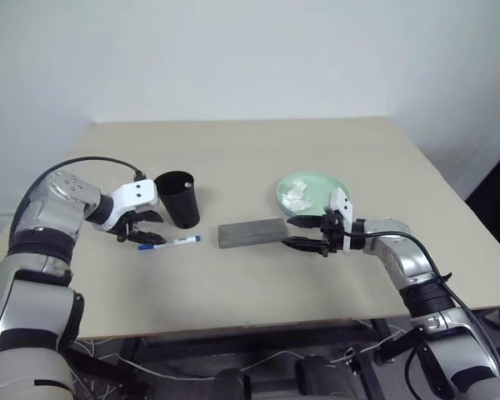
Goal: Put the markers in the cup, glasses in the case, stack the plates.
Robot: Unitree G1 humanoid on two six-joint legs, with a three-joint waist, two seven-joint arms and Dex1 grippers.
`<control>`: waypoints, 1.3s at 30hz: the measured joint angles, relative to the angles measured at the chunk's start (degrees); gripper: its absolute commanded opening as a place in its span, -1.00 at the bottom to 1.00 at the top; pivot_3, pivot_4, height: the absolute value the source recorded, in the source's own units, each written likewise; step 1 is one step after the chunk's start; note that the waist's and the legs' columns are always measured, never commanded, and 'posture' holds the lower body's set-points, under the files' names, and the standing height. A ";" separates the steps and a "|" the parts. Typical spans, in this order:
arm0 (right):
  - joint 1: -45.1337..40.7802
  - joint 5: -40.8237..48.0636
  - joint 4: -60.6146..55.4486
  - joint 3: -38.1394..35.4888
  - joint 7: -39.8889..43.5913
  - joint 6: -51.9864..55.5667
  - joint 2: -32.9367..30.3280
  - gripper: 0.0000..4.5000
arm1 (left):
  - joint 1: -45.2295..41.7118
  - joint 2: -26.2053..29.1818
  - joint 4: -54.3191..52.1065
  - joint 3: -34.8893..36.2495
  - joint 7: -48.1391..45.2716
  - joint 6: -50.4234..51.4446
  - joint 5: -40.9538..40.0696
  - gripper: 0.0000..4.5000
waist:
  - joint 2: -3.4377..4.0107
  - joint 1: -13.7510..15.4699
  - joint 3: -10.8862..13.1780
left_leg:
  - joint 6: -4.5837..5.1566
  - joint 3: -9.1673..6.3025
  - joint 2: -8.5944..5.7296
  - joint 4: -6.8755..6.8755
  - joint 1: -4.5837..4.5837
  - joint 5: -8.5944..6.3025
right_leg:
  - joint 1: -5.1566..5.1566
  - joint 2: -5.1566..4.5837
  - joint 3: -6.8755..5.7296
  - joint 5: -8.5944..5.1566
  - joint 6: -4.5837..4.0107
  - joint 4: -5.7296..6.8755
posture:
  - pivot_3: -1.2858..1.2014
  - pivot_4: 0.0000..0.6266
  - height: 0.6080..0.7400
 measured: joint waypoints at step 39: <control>0.00 -0.25 0.02 -0.03 -0.11 -0.29 -0.25 0.35 | -2.97 -6.25 9.87 4.54 -6.17 -5.61 2.24 -0.97 | -0.12 0.00 -0.02 | 0.01 -0.02 -0.01 0.27 -0.08 0.00 | -0.04 0.00 0.04 0.02 0.01 0.22 | 0.03 -1.00 0.95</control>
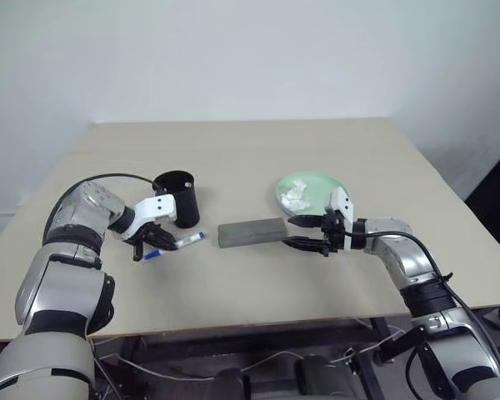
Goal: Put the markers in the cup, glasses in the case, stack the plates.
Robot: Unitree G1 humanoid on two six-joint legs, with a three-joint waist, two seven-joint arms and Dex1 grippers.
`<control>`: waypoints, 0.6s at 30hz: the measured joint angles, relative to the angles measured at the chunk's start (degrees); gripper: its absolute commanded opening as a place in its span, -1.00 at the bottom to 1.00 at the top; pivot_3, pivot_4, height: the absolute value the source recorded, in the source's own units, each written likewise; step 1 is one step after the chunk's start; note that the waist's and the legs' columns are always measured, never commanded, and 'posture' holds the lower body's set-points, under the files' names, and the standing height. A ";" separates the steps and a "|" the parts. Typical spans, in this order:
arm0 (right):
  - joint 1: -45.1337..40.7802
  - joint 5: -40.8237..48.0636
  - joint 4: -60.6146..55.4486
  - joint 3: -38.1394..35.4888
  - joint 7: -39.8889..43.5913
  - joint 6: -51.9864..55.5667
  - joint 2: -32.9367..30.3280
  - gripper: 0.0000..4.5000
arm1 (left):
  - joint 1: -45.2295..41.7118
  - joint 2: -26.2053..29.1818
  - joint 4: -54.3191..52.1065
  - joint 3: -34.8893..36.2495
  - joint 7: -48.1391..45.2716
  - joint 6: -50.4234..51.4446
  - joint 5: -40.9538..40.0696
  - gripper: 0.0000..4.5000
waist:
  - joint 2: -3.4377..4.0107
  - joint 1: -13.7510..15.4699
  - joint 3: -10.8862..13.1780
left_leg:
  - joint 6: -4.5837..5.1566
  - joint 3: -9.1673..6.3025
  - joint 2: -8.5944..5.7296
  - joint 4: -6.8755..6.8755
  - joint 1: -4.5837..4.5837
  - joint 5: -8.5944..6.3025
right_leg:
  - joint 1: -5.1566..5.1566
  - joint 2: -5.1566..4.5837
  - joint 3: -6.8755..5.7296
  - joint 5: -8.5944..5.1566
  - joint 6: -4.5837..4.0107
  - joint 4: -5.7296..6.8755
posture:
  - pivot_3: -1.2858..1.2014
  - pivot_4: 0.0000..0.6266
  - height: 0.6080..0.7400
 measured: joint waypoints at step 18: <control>-0.02 -0.08 -0.15 0.08 0.10 0.27 -0.19 0.35 | 8.81 -10.48 -30.42 30.95 26.83 10.68 -35.52 -0.97 | -0.02 -0.03 0.00 | -0.03 0.01 0.01 0.06 0.34 0.03 | 0.01 0.03 0.04 0.01 0.01 0.52 | 0.03 -1.00 0.95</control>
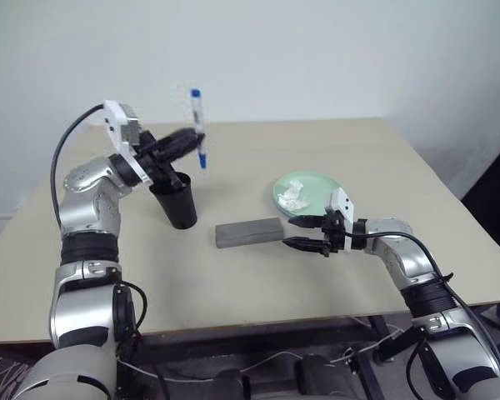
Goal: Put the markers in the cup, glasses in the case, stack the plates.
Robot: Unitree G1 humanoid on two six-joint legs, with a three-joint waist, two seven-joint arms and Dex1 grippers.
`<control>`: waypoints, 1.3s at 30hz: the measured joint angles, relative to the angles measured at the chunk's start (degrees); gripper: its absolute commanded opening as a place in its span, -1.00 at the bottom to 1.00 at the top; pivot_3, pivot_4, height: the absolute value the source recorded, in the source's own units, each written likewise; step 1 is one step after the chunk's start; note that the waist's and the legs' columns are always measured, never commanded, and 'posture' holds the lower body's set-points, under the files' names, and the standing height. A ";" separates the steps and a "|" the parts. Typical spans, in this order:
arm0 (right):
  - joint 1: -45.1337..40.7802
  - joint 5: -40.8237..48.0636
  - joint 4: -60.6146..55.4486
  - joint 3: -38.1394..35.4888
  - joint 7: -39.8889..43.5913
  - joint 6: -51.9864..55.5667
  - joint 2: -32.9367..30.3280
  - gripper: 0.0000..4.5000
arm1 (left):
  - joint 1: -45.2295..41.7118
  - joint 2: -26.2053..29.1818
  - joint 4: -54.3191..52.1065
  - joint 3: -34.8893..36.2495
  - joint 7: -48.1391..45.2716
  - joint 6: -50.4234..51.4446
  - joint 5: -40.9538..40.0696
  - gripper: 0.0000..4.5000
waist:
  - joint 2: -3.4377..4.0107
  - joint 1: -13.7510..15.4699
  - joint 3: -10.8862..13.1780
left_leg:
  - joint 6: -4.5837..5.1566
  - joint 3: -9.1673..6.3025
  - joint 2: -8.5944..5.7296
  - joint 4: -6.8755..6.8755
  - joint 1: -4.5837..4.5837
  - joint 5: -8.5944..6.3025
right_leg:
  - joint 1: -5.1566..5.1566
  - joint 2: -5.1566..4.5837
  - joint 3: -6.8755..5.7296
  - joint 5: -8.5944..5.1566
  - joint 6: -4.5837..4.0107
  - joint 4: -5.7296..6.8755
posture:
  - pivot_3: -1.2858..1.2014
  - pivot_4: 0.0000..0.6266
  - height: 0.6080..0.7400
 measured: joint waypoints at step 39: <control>0.27 0.01 -1.86 0.11 0.28 0.62 0.17 0.35 | -2.08 -1.83 28.72 0.61 10.76 -23.89 8.39 0.85 | -0.13 0.03 0.00 | -0.06 -0.01 -0.05 0.00 -0.05 0.06 | 0.02 -0.01 0.00 -0.01 0.00 -0.03 | 0.03 -1.00 0.95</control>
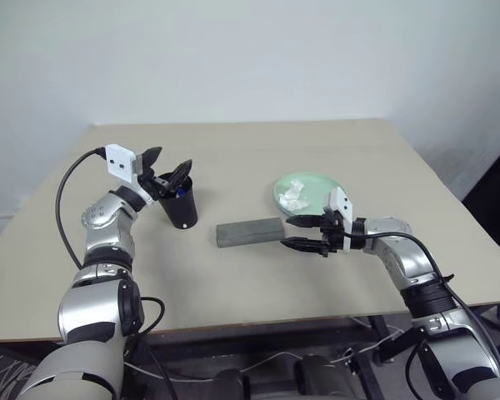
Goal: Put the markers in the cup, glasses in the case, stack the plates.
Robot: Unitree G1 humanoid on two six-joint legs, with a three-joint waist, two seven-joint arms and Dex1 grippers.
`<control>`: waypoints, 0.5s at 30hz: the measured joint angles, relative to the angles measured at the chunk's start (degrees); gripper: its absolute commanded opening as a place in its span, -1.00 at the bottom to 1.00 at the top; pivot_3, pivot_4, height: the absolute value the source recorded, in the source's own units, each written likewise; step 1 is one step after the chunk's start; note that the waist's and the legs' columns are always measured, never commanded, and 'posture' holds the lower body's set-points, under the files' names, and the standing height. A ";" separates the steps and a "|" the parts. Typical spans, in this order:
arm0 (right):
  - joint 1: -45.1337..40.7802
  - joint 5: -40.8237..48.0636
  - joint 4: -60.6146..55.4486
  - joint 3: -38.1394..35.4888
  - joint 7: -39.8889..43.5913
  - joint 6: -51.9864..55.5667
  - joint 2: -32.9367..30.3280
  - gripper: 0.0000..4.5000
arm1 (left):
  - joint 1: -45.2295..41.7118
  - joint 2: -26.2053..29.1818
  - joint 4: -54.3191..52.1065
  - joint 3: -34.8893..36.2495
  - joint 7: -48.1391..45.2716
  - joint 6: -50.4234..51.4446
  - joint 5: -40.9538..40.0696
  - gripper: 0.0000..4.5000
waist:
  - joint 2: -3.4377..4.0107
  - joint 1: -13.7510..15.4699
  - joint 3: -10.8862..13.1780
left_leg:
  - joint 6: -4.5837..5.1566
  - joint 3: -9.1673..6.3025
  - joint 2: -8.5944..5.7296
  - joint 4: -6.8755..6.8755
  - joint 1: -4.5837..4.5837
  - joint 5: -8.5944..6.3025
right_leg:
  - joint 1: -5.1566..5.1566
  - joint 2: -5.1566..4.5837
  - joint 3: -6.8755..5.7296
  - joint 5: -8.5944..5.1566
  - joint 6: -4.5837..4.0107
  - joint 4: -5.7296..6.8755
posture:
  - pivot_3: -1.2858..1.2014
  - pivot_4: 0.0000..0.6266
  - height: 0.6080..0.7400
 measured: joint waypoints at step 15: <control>-2.66 0.03 5.00 -1.93 0.78 -0.69 -2.13 0.35 | 25.92 8.74 -44.82 2.85 -9.71 23.24 -14.88 0.85 | 0.01 -0.95 0.02 | -0.01 0.09 0.09 -0.21 0.01 -0.01 | -0.15 -0.02 0.09 -0.04 -0.05 0.00 | 0.03 -1.00 0.95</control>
